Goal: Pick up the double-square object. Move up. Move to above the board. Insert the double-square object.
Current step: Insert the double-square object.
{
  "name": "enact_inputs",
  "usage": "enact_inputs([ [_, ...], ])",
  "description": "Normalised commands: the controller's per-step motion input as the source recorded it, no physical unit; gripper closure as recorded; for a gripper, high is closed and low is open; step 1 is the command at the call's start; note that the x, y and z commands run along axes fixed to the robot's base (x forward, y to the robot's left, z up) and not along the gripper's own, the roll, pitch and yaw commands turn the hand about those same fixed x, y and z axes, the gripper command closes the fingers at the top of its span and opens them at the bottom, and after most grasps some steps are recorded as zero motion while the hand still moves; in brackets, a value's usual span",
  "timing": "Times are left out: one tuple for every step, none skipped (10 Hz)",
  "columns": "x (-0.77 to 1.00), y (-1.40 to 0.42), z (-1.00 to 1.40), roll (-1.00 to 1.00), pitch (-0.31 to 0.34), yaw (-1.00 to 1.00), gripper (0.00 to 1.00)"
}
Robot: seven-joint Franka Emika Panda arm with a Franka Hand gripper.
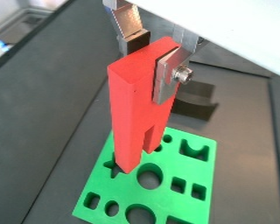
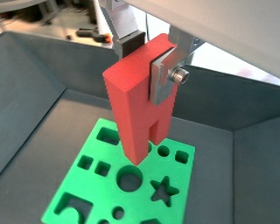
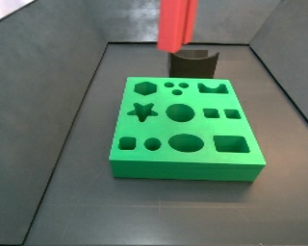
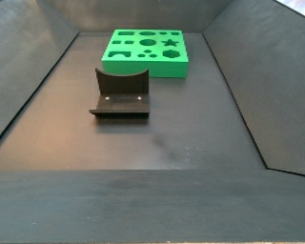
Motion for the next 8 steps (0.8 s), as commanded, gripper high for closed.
enact_inputs([
  [0.61,0.0,0.0,-0.02,0.0,-0.56,1.0],
  [0.58,0.0,0.0,-0.02,0.0,-0.58,1.0],
  [0.53,0.0,0.0,-0.02,0.0,-0.63,1.0],
  [0.46,0.0,0.0,-0.01,0.0,-0.7,1.0],
  [0.43,0.0,0.0,-0.01,0.0,-0.72,1.0],
  [0.42,0.0,0.0,0.0,0.0,-0.74,1.0],
  [0.37,0.0,-0.01,0.0,0.0,-0.78,1.0],
  [0.29,0.0,-0.04,0.0,-0.003,-0.85,1.0],
])
